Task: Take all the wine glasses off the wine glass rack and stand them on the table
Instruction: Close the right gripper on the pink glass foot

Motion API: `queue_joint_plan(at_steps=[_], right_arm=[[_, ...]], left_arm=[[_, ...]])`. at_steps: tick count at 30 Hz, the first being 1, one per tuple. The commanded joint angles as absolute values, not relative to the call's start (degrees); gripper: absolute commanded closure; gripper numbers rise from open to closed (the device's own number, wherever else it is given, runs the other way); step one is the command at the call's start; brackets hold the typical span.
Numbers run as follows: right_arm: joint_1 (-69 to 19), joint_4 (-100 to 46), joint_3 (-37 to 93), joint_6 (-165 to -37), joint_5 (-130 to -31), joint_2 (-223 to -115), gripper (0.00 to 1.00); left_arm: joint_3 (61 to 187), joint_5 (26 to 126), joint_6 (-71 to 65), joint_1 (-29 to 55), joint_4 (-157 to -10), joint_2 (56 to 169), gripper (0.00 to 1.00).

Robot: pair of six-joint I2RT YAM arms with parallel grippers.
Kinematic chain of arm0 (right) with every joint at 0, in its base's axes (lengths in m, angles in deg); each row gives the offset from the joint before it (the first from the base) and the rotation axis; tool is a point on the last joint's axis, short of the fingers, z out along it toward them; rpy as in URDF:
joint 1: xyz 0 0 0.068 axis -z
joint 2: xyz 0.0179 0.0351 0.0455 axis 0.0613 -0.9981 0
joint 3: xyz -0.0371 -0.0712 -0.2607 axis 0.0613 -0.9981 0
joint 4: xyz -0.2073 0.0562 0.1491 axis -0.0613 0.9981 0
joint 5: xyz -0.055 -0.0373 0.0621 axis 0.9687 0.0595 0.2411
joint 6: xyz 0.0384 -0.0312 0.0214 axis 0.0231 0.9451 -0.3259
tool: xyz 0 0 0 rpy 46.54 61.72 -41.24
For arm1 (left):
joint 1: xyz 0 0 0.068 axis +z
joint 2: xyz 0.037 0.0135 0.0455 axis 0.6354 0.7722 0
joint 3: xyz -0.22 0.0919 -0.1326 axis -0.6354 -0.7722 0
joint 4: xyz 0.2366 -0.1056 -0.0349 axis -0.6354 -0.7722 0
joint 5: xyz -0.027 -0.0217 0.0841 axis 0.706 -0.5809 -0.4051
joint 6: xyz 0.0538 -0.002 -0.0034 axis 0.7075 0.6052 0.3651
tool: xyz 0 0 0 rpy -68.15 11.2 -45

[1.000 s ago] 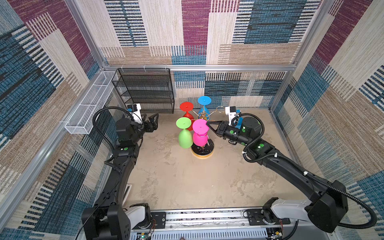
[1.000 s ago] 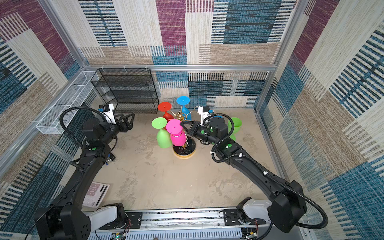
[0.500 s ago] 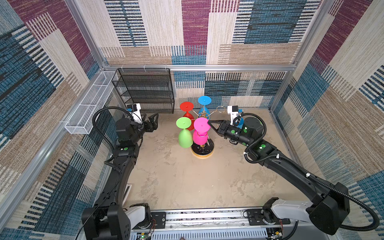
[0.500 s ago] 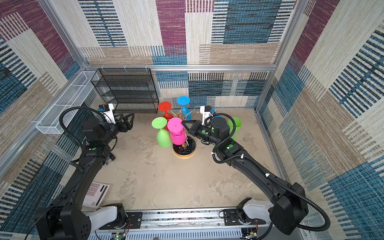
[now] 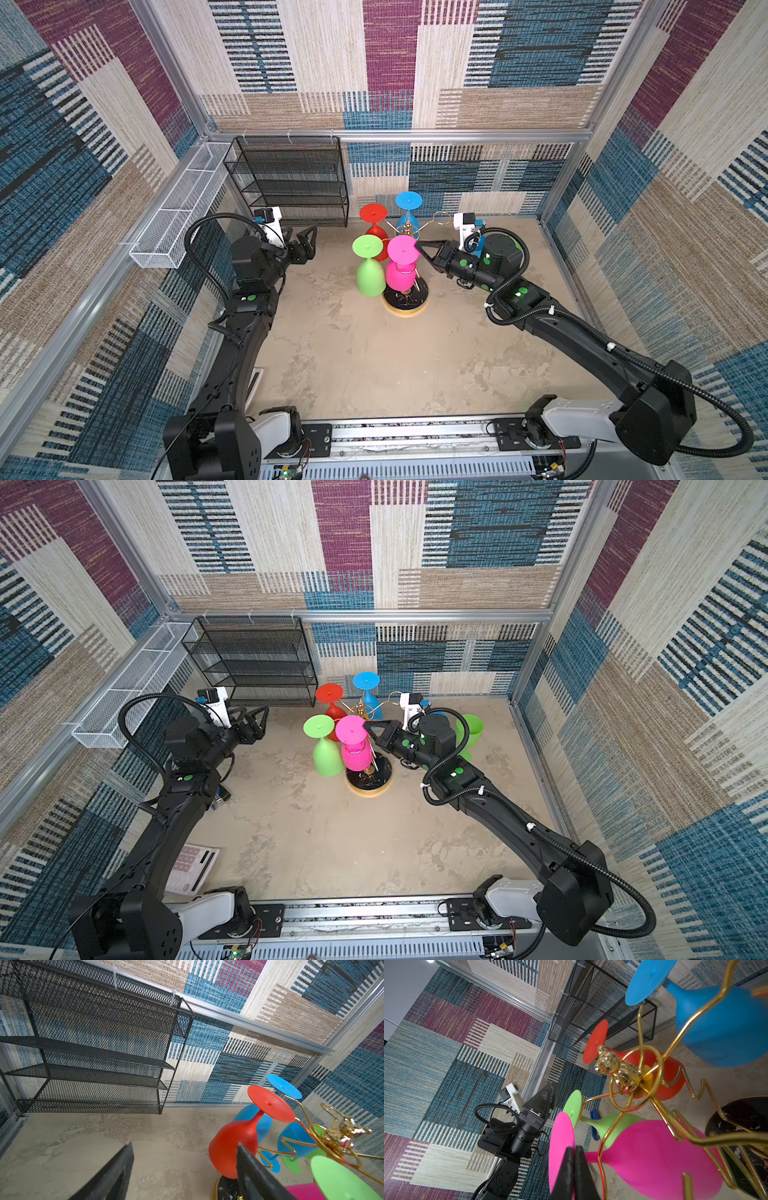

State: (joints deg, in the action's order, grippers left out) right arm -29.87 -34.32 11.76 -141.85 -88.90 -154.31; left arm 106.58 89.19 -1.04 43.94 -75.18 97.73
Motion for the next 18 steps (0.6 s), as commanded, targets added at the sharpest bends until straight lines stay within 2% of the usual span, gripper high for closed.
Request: queue_joint_plan(at_steps=[1, 18], right_arm=[[-29.80, -35.80, 12.01, -142.06, -87.37, -154.70, 1.00], [-29.92, -36.77, 13.16, -141.81, -90.94, -156.92, 1.00]], left_arm=[[106.57, 89.27, -1.10, 44.08, -73.66, 97.34, 0.20], [106.53, 89.32, -1.00, 44.15, -73.66, 97.31, 0.20]])
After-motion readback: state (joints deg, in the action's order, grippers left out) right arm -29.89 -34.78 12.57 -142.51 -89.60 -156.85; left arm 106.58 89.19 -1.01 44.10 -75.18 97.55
